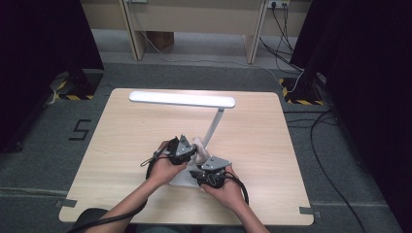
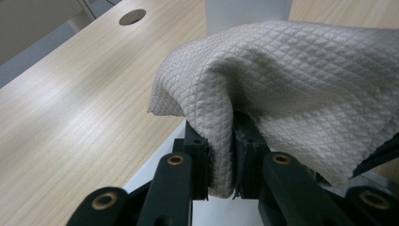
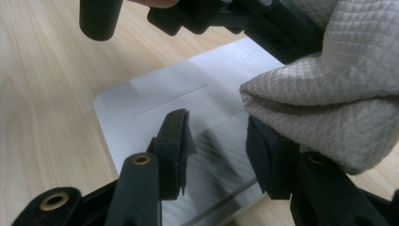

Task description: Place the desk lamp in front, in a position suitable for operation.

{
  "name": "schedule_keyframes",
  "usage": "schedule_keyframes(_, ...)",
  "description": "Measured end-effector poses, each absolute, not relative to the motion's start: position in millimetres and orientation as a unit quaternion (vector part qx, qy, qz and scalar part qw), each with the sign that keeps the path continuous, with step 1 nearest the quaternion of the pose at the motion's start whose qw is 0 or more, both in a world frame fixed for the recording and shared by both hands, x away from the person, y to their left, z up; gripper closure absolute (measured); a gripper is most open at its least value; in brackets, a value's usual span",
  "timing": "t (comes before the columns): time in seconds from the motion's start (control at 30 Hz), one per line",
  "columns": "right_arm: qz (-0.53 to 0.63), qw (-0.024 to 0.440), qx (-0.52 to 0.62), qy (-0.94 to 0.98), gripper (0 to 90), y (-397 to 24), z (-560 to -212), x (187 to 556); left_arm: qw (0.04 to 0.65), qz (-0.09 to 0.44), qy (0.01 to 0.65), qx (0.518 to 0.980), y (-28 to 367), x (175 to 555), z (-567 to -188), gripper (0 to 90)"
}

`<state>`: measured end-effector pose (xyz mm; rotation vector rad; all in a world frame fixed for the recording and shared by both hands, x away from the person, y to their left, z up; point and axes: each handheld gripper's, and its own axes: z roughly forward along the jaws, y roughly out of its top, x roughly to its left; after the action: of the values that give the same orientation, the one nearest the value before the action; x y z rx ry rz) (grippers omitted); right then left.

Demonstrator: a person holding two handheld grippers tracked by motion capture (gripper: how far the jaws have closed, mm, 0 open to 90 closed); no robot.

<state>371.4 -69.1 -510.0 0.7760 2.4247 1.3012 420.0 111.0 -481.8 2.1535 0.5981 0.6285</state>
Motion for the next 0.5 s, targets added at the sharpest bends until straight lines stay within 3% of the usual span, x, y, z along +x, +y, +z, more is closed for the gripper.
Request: schedule_keyframes(0.5,0.43,0.134,0.277,0.849,52.3,-68,-500,361,0.395,0.246,0.241,0.852,126,413,-482,78.3)
